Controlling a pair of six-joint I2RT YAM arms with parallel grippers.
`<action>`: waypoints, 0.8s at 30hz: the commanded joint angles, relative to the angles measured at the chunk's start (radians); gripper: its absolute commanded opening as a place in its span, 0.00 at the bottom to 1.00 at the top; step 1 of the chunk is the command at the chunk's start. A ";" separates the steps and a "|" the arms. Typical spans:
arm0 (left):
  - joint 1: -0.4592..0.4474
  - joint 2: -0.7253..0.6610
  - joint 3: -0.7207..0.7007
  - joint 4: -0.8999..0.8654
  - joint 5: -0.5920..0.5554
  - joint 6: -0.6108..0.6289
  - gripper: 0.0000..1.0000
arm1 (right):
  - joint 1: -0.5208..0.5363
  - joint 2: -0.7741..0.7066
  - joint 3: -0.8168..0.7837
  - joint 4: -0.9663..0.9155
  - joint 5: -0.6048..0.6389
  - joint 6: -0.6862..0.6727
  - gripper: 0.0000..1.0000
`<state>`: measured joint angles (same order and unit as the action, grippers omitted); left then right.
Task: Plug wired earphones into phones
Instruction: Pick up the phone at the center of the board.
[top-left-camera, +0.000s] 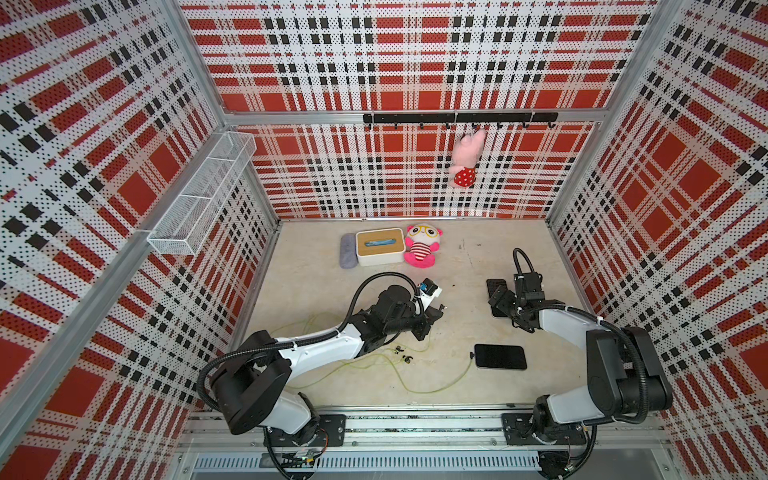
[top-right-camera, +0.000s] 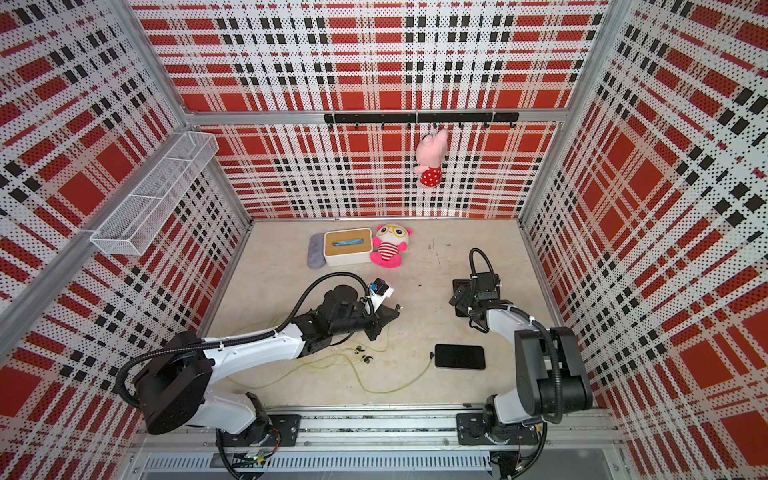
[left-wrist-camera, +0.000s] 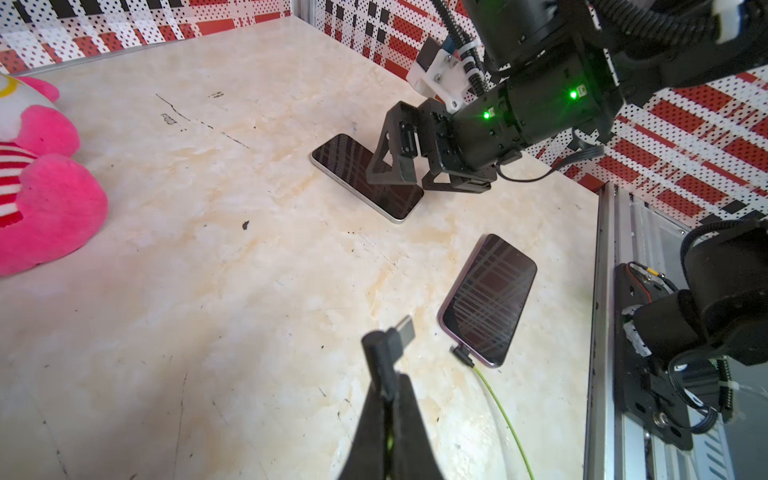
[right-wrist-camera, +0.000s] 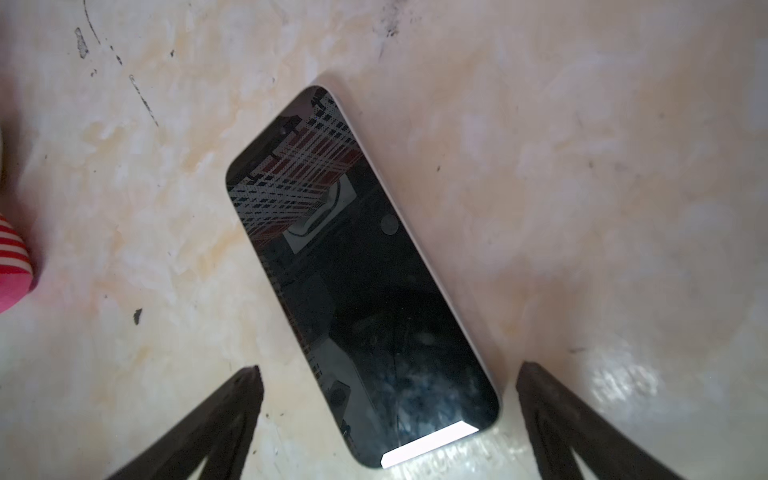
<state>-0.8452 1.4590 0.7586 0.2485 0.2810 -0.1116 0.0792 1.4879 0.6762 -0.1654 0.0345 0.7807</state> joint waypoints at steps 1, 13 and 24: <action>-0.007 -0.006 -0.005 0.048 0.007 -0.009 0.00 | -0.013 0.023 0.026 0.048 0.019 -0.026 1.00; -0.006 -0.001 -0.007 0.064 -0.006 -0.008 0.00 | 0.122 0.064 0.027 0.185 -0.116 -0.009 1.00; 0.008 -0.033 -0.042 0.109 0.010 -0.026 0.00 | 0.278 0.196 0.224 0.243 -0.118 -0.287 1.00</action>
<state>-0.8452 1.4593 0.7315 0.3092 0.2798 -0.1299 0.3607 1.6989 0.8661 0.0273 -0.0772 0.6456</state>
